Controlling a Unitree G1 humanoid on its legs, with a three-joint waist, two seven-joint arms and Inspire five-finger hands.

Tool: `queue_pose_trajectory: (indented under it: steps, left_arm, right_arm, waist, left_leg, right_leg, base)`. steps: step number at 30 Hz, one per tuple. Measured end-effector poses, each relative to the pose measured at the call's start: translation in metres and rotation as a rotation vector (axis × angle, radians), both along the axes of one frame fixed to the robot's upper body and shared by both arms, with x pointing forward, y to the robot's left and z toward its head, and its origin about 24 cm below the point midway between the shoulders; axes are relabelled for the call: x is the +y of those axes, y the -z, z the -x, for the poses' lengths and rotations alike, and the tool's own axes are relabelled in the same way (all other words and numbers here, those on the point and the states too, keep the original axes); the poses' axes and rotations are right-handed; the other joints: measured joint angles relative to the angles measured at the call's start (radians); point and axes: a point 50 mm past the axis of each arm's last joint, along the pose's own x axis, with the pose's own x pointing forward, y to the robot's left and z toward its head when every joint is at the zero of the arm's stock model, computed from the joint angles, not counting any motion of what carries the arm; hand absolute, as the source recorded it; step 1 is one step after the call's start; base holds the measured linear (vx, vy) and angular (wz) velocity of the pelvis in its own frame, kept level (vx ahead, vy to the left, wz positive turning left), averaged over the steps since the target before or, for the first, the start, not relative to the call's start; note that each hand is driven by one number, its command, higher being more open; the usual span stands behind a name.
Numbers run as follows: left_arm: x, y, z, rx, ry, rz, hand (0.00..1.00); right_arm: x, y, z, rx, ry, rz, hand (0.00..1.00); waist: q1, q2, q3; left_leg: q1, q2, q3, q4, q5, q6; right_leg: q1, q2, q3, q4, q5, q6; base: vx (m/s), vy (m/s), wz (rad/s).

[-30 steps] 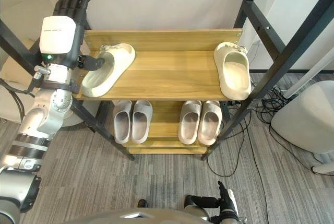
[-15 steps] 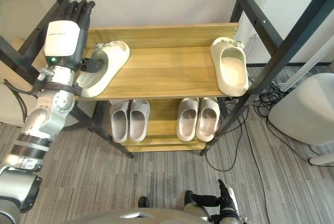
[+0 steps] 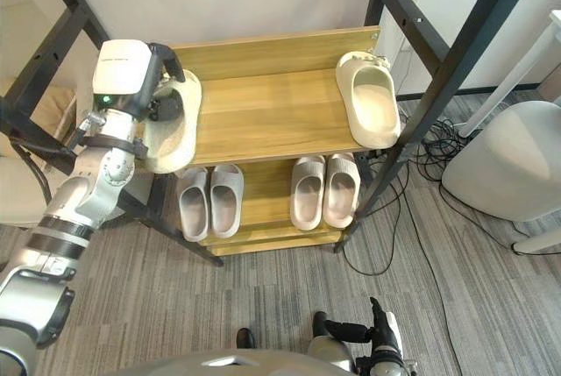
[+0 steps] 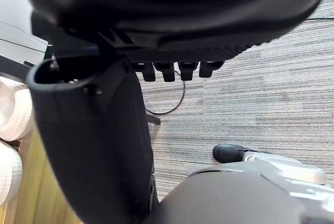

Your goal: Organize the slippers on the shoe rack

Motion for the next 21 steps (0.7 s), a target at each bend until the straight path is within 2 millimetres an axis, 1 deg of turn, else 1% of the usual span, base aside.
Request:
queue_pose_trajectory:
  steps: [7,11,14,16,17,19,21]
  left_arm:
    - [0.001,0.000,0.000,0.009,0.009,0.044,0.00]
    - [-0.002,0.001,-0.001,0.015,0.019,0.068,0.00]
    - [-0.004,0.002,-0.001,0.018,0.026,0.086,0.00]
    - [-0.012,0.003,-0.003,0.022,0.051,0.086,0.00]
    - [-0.013,0.003,-0.003,0.022,0.054,0.085,0.00]
    - [-0.028,0.002,-0.006,0.024,0.102,0.103,0.00]
    - [-0.036,0.001,-0.008,0.021,0.125,0.108,0.00]
  right_arm:
    - [0.000,-0.001,-0.001,-0.008,0.000,0.001,1.00]
    - [-0.002,-0.002,-0.002,-0.017,-0.001,0.009,1.00]
    - [-0.003,-0.003,-0.003,-0.022,0.000,0.012,1.00]
    - [-0.004,-0.004,-0.004,-0.027,0.002,0.017,1.00]
    - [-0.005,-0.004,-0.004,-0.028,0.004,0.017,1.00]
    - [-0.008,-0.005,-0.003,-0.033,0.022,0.023,1.00]
    - [-0.010,-0.006,-0.004,-0.042,0.025,0.027,1.00]
  waist:
    - [-0.002,0.010,0.006]
    - [-0.010,0.025,0.014]
    - [-0.017,0.030,0.016]
    - [-0.020,0.038,0.021]
    - [-0.020,0.039,0.021]
    - [-0.022,0.054,0.030]
    - [-0.028,0.063,0.034]
  left_leg:
    - [0.003,-0.003,-0.003,0.000,0.001,0.002]
    - [0.004,-0.006,-0.007,0.000,0.003,0.005]
    - [0.004,-0.007,-0.009,0.003,0.003,0.005]
    - [0.004,-0.008,-0.011,0.006,0.003,0.005]
    - [0.004,-0.008,-0.011,0.006,0.003,0.005]
    - [0.004,-0.008,-0.011,0.007,0.003,0.006]
    - [0.004,-0.008,-0.008,0.007,0.003,0.006]
  right_leg:
    - [0.005,-0.003,-0.003,-0.001,0.000,0.001]
    - [0.008,-0.007,-0.009,0.000,0.001,0.003]
    - [0.010,-0.008,-0.011,0.001,0.002,0.003]
    - [0.012,-0.009,-0.013,-0.001,0.002,0.004]
    - [0.013,-0.009,-0.013,-0.001,0.002,0.004]
    - [0.013,-0.010,-0.013,-0.001,0.003,0.005]
    - [0.011,-0.009,-0.010,-0.001,0.003,0.006]
  base:
    - [0.00,0.000,0.00]
    - [0.00,0.004,0.02]
    - [0.00,0.000,0.00]
    - [-0.01,0.001,0.02]
    - [0.00,0.000,0.00]
    - [0.00,0.000,0.00]
    - [-0.01,0.003,-0.07]
